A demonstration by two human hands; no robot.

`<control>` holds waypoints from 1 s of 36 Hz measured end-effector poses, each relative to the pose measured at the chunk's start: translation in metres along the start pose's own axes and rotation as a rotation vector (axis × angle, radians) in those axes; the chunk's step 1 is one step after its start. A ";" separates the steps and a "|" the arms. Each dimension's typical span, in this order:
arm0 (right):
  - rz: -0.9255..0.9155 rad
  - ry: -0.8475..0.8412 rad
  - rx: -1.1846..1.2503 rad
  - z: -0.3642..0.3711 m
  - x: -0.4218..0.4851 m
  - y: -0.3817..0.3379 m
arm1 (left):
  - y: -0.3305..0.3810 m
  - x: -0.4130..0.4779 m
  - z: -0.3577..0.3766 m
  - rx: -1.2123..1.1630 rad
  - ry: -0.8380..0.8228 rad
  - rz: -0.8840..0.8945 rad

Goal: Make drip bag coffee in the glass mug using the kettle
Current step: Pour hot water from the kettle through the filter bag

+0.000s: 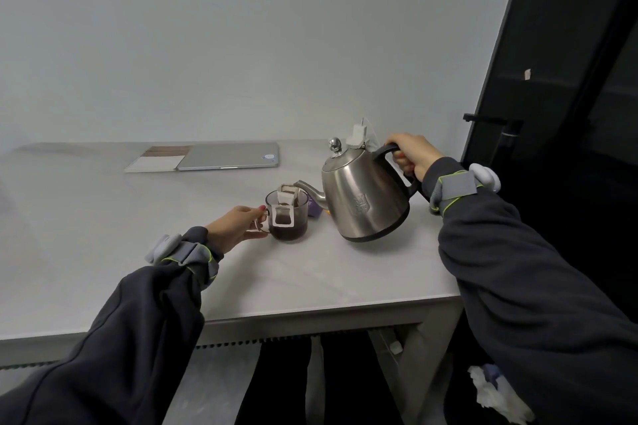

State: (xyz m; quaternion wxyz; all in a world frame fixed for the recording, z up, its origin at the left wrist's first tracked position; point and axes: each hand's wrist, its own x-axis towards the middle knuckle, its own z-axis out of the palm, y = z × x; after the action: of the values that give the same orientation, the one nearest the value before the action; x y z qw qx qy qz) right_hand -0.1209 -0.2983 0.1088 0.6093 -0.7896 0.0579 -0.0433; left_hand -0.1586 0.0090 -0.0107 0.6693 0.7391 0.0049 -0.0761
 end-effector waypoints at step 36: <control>0.077 0.027 0.236 0.000 -0.007 0.038 | -0.006 -0.004 0.007 0.116 0.167 0.078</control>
State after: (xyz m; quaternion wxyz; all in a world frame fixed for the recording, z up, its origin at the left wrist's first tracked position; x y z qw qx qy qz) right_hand -0.1288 -0.3066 0.0721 0.6985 -0.7088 0.0910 -0.0372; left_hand -0.1640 0.0029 -0.0173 0.6251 0.7800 0.0274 0.0118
